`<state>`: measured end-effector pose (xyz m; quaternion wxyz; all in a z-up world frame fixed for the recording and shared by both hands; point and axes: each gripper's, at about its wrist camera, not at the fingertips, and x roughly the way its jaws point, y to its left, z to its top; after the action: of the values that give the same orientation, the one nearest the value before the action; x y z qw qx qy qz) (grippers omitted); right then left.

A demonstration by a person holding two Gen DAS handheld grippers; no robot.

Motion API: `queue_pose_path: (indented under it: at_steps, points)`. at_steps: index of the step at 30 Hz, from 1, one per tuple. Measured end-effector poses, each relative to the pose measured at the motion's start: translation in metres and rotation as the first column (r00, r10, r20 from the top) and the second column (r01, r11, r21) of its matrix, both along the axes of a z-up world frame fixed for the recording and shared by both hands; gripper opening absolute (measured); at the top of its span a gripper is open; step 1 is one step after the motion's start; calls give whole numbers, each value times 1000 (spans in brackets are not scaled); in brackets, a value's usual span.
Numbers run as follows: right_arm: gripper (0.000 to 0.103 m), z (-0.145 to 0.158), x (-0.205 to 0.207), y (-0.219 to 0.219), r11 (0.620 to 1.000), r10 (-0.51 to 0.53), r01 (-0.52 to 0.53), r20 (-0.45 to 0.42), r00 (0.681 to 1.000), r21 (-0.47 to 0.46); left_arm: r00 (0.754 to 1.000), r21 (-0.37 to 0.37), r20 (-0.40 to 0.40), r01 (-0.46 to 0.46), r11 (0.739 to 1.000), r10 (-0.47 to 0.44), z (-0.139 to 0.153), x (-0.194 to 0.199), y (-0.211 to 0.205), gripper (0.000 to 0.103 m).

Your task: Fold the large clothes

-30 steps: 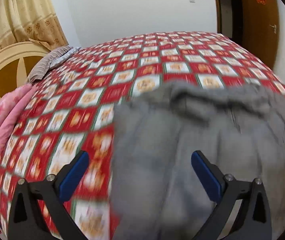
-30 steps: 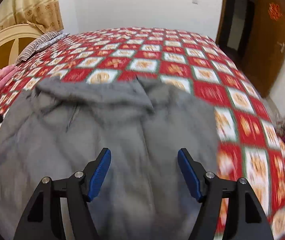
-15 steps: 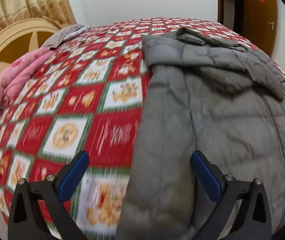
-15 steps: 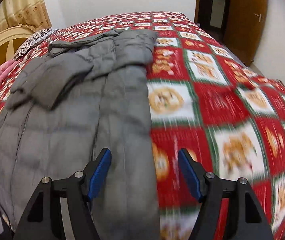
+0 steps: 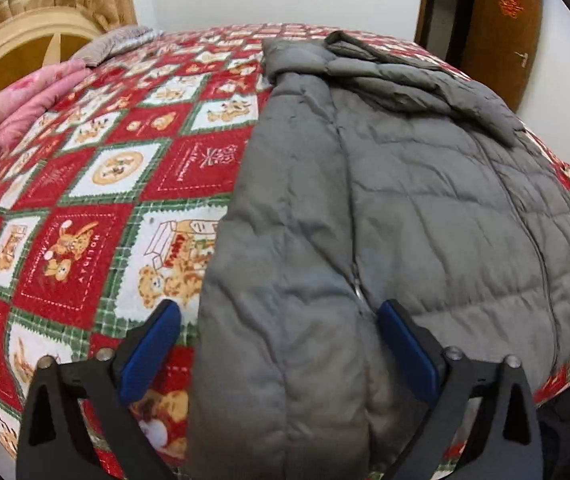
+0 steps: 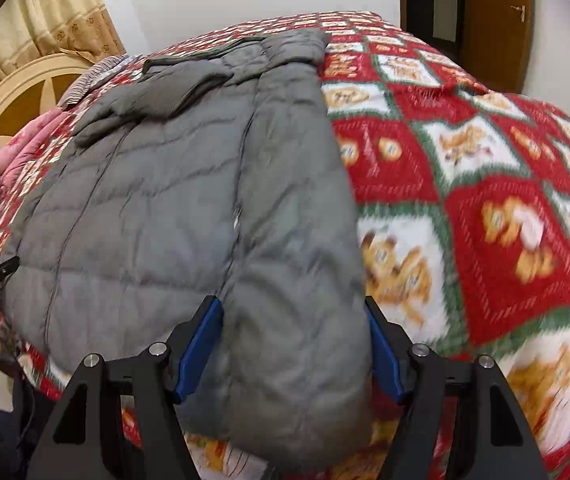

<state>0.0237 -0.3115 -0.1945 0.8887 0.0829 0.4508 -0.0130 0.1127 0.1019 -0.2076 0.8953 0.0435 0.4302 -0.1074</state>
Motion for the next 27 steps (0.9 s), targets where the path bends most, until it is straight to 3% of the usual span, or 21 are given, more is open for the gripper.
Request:
queue_pose_path:
  at_steps: [1, 2, 3, 4, 7, 10, 14, 17, 21, 25, 27]
  points:
    - [41, 0, -4, 2, 999, 21, -21, 7, 1000, 29, 999, -10, 6, 35, 999, -35, 2, -3, -2, 62]
    - [24, 3, -6, 2, 997, 37, -38, 12, 999, 70, 998, -22, 5, 58, 998, -58, 4, -6, -3, 51]
    - [16, 5, -8, 3, 995, 43, -44, 14, 999, 88, 996, -47, 0, 93, 995, -93, 9, -9, -5, 26]
    - [14, 9, -11, 4, 994, 50, -52, 22, 999, 100, 994, -63, -6, 109, 992, -110, 13, -11, -6, 19]
    - [10, 35, -30, 5, 991, 61, -71, 87, 994, 110, 991, -52, 63, 123, 991, -120, 37, -27, -3, 14]
    - [9, 68, -53, 2, 989, 63, -82, 150, 987, 123, 982, -112, 128, 150, 982, -136, 76, -50, 13, 10]
    - [8, 134, -96, 1, 986, 68, -109, 288, 955, 127, 959, -219, 231, 215, 952, -164, 139, -88, 40, 10]
    - [8, 171, -104, -8, 980, 50, -120, 386, 921, 159, 941, -229, 305, 224, 947, -149, 171, -93, 48, 10]
    - [8, 184, -49, -21, 979, -1, -85, 418, 908, 186, 941, -225, 312, 211, 951, -134, 176, -37, 45, 10]
    - [8, 170, 27, -34, 982, -73, -2, 385, 920, 190, 956, -206, 271, 169, 964, -110, 161, 46, 13, 11]
    - [8, 159, 65, -43, 976, -108, 32, 353, 930, 215, 958, -154, 274, 134, 979, -88, 154, 74, -6, 11]
